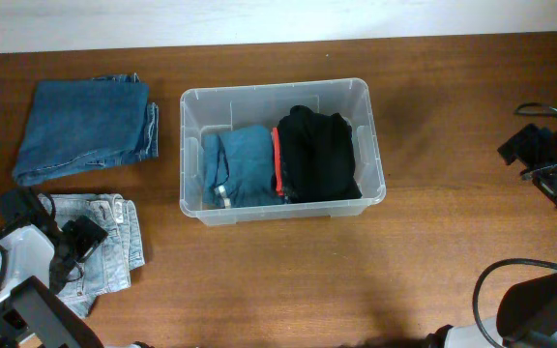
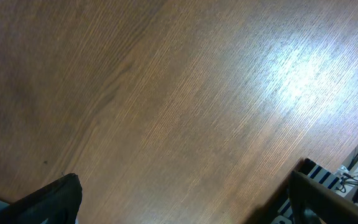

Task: Pack container
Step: 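Move the left gripper down onto the light-grey jeans at front left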

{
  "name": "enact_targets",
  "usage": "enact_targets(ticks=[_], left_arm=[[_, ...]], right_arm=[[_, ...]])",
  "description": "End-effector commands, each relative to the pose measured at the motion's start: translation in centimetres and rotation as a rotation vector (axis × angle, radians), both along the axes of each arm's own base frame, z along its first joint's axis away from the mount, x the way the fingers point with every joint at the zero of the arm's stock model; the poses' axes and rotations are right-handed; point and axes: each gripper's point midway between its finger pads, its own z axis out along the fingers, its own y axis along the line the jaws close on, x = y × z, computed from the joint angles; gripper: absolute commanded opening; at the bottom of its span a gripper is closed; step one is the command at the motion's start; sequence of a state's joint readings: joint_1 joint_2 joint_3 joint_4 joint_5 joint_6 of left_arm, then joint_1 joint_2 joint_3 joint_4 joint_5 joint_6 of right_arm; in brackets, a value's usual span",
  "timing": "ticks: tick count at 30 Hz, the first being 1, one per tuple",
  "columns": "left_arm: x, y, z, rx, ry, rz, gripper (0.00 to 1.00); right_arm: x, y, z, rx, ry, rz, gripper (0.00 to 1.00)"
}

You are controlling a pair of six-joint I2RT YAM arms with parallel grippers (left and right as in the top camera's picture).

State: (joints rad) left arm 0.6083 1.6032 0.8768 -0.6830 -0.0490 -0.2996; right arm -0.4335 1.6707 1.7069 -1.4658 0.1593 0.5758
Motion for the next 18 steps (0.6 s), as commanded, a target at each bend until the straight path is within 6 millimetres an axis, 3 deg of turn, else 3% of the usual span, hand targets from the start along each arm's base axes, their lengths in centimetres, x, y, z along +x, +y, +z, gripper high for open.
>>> enact_targets(ticks=[1,10,18], left_arm=[[-0.1,-1.0,-1.4,-0.065,0.016,-0.011,0.99],[1.4,-4.5,-2.8,-0.194,-0.003,-0.077,0.99],[3.8,-8.6,-2.6,-0.248,-0.043,-0.143,0.99]], right_arm=[[-0.3,-0.2,0.3,-0.009,-0.009,-0.015,0.98],[-0.3,-0.2,0.3,-0.009,-0.009,-0.015,0.99],[-0.3,-0.2,0.3,-0.009,-0.009,-0.015,0.99]])
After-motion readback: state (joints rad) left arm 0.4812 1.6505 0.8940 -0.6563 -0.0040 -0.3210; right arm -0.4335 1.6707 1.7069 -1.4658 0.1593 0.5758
